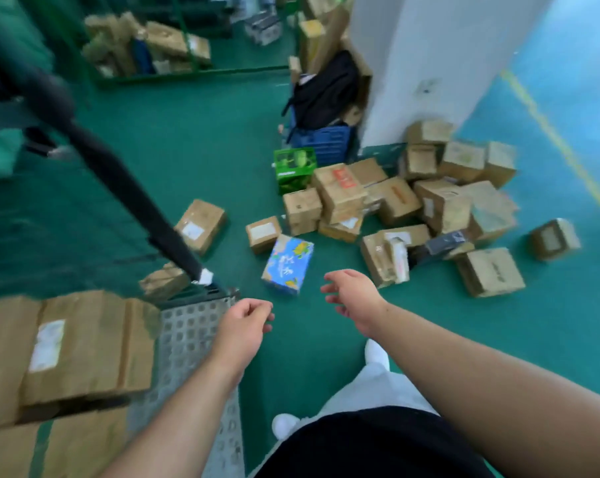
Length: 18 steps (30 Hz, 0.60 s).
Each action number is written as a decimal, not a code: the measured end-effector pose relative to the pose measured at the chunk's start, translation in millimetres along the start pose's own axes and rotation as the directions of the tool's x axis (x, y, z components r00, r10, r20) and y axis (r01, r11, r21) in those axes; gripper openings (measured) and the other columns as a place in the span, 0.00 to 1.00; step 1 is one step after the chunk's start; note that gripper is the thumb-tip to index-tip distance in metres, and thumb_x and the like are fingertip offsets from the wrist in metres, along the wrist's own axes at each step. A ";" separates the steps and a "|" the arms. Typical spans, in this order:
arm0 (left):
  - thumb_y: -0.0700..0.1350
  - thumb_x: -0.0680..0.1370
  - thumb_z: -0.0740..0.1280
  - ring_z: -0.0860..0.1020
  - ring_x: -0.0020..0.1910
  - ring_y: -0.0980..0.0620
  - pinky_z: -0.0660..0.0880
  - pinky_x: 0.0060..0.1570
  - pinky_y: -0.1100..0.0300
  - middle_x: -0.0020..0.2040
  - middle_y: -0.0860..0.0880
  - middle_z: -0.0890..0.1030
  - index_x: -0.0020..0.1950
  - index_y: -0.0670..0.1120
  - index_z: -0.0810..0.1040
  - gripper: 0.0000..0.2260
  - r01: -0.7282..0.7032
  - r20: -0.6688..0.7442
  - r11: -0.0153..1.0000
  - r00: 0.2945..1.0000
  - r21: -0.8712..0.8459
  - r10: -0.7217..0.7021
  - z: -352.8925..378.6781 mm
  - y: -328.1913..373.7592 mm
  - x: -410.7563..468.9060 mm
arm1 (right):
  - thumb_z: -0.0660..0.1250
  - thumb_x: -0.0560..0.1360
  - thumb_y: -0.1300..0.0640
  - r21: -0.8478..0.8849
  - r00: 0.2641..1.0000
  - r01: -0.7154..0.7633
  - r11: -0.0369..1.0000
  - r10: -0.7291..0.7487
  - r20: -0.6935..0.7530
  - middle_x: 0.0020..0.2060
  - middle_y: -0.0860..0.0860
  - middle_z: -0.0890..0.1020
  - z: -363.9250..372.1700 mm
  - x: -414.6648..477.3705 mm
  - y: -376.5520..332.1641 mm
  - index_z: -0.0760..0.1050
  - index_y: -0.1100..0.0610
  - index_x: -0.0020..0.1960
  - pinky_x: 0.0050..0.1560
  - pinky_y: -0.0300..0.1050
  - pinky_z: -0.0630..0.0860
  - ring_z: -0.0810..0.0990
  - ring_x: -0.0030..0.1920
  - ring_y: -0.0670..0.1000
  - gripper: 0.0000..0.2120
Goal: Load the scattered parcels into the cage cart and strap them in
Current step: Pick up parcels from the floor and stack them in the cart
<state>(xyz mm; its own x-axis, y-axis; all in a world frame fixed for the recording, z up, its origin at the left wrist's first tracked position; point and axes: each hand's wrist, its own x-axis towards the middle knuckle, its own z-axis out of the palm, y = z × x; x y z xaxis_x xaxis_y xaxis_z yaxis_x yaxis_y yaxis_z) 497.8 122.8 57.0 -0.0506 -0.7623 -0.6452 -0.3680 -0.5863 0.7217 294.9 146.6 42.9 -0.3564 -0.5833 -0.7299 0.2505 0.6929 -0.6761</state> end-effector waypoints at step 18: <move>0.47 0.83 0.65 0.82 0.47 0.49 0.76 0.49 0.53 0.50 0.47 0.85 0.52 0.46 0.81 0.08 -0.256 0.499 0.845 0.866 0.469 -0.014 476.7 154.6 -4.8 | 0.60 0.82 0.56 0.308 0.898 -0.119 0.944 0.234 -0.371 0.46 0.53 0.82 -487.6 63.5 47.4 0.76 0.59 0.60 0.35 0.42 0.69 0.76 0.39 0.50 0.11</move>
<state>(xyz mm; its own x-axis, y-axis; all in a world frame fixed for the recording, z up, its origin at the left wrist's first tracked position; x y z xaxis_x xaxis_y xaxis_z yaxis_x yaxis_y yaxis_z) -1.5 166.3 52.1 -0.5020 -0.5156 -0.6944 -0.7333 -0.1718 0.6578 -154.8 349.1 13.7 -0.5958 -0.2043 -0.7767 0.5561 0.5928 -0.5825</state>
